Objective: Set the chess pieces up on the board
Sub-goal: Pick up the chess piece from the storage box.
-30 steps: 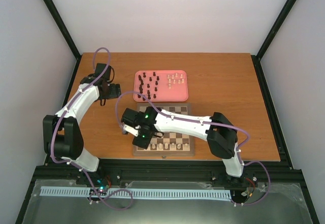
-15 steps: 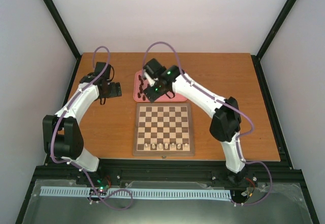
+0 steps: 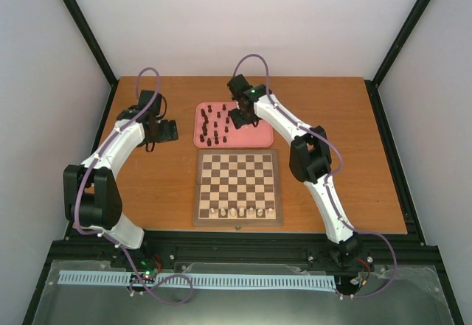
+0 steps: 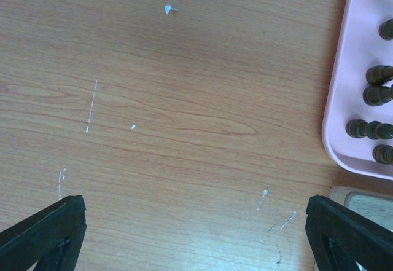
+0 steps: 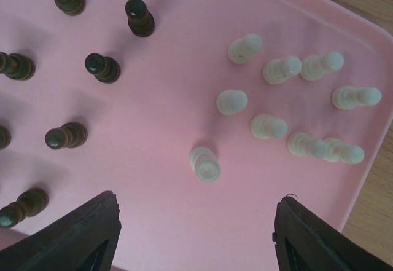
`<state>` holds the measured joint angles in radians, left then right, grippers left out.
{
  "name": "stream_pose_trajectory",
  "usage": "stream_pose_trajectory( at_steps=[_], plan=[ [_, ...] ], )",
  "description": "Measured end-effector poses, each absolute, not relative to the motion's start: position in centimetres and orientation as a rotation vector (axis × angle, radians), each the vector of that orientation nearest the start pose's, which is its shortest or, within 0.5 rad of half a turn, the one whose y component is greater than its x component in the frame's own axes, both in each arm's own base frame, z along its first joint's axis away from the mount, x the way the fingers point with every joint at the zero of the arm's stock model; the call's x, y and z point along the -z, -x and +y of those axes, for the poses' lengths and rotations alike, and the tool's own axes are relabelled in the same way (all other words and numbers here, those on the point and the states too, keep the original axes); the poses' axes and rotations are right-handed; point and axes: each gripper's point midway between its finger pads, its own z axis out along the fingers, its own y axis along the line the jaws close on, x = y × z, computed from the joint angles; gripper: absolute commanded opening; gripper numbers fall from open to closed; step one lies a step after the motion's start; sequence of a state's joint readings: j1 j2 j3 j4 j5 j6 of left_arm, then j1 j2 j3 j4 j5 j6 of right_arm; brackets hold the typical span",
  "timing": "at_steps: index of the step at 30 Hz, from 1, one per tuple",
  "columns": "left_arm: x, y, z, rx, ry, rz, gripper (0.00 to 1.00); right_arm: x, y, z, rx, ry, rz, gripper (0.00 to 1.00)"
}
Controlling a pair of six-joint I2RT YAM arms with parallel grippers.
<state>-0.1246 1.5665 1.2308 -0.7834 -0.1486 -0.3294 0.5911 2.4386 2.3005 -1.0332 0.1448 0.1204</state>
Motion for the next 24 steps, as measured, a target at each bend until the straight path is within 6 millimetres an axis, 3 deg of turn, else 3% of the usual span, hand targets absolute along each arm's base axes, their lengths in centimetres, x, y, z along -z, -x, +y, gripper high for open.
stream_pose_trajectory(
  at_steps=[5, 10, 17, 24],
  plan=[
    [-12.7, -37.5, -2.3, -0.051, 0.317, 2.668, 1.00, -7.8, -49.3, 30.1, -0.020, 0.585, 2.637, 0.65],
    [-12.1, -37.5, -2.4, -0.047, 0.319, 2.688, 1.00, -6.7, -49.8, 30.2, -0.022, 0.576, 2.643, 0.51],
    [-11.5, -37.5, -2.4, -0.047, 0.325, 2.703, 1.00, -4.7, -50.4, 29.7, -0.042, 0.552, 2.676, 0.50],
    [-11.0, -37.5, -2.4, -0.057, 0.326, 2.715, 1.00, -4.5, -50.7, 29.3, -0.060, 0.545, 2.681, 0.42]
  ],
)
